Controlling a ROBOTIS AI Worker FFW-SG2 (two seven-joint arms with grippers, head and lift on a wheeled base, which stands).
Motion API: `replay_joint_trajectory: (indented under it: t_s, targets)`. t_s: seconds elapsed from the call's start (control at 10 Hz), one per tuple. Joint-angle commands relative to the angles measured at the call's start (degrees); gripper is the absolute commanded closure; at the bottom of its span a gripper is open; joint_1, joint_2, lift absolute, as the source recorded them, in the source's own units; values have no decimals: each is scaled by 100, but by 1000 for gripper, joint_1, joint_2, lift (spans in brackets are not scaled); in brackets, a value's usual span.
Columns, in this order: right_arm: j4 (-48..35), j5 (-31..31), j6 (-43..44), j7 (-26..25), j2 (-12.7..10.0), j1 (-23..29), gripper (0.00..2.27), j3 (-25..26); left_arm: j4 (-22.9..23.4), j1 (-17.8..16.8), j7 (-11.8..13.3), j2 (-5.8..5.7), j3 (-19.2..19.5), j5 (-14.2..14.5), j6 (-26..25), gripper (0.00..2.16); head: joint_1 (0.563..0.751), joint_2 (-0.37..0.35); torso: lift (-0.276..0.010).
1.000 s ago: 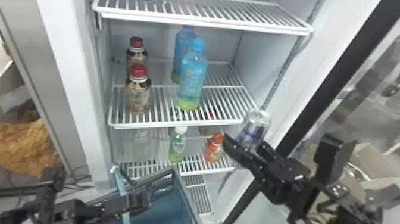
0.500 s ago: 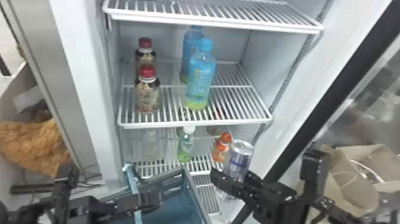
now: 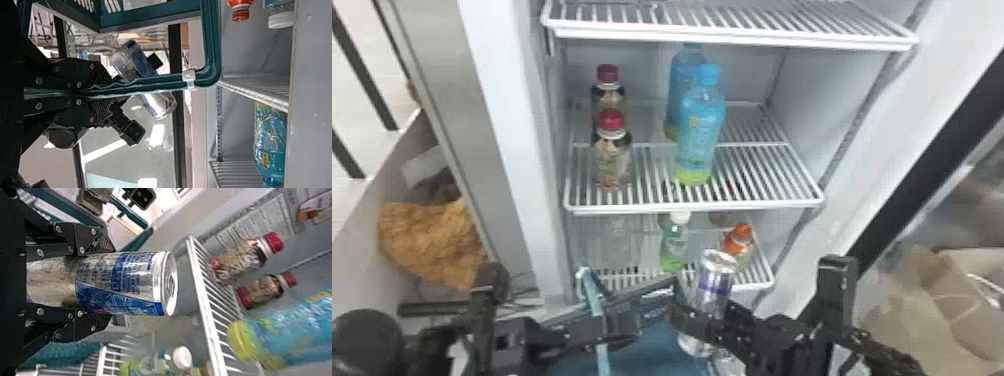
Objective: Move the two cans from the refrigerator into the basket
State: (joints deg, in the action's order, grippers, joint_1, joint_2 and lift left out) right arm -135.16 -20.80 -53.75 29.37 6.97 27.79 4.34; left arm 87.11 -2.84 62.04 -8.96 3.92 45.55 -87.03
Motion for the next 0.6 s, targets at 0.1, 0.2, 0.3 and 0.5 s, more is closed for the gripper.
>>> replay_joint_trajectory:
  t_s: [0.1, 0.2, 0.3, 0.5]
  targets:
    - [361, -11, -123, 78, 67, -220, 1274, -285, 0, -39, 1, 0, -72, 39, 27, 1191, 695, -104, -25]
    - [459, -11, -180, 95, 76, -262, 1110, -331, 0, -53, 1, 0, -84, 50, 27, 1190, 695, -91, -25]
    - [473, 12, -250, 104, 85, -276, 601, -331, 0, -53, 1, 0, -72, 61, 41, 1191, 695, -86, -25]
    - [473, -91, -236, 113, 94, -276, 61, -239, 0, -11, 1, -9, -4, 61, 41, 1190, 695, -81, -25]
